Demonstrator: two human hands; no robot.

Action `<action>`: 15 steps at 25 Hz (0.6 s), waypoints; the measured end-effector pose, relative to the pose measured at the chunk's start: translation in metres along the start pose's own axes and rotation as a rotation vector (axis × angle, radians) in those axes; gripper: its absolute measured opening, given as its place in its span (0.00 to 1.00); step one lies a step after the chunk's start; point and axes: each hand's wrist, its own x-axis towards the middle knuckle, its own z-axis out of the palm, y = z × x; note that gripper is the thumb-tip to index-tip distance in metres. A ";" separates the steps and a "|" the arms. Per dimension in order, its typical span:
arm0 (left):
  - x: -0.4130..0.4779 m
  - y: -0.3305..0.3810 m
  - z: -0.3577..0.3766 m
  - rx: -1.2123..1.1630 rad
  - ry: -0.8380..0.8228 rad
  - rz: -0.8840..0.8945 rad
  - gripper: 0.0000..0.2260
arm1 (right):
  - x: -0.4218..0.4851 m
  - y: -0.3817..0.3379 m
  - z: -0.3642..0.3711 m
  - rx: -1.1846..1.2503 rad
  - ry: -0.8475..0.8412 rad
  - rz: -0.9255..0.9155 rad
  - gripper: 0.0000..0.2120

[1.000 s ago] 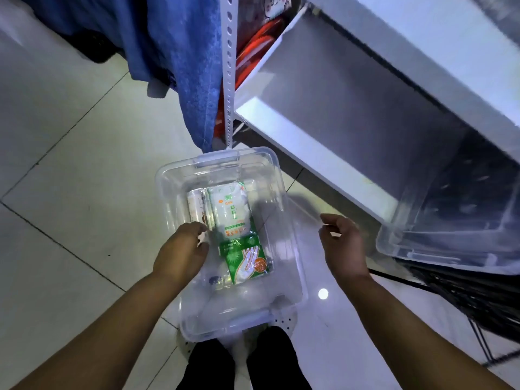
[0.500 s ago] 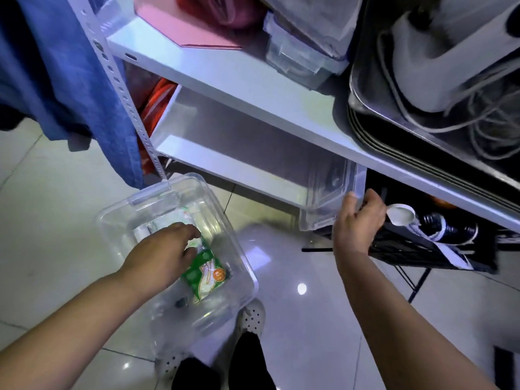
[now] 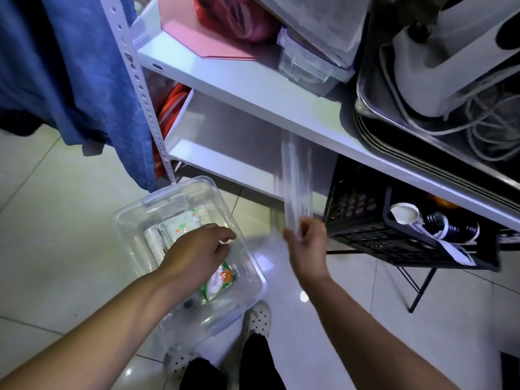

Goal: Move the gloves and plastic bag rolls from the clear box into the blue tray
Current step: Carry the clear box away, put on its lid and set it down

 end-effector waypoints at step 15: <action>-0.044 -0.105 0.058 -0.571 0.232 -0.598 0.05 | -0.055 0.108 0.061 -0.400 -0.249 -0.125 0.14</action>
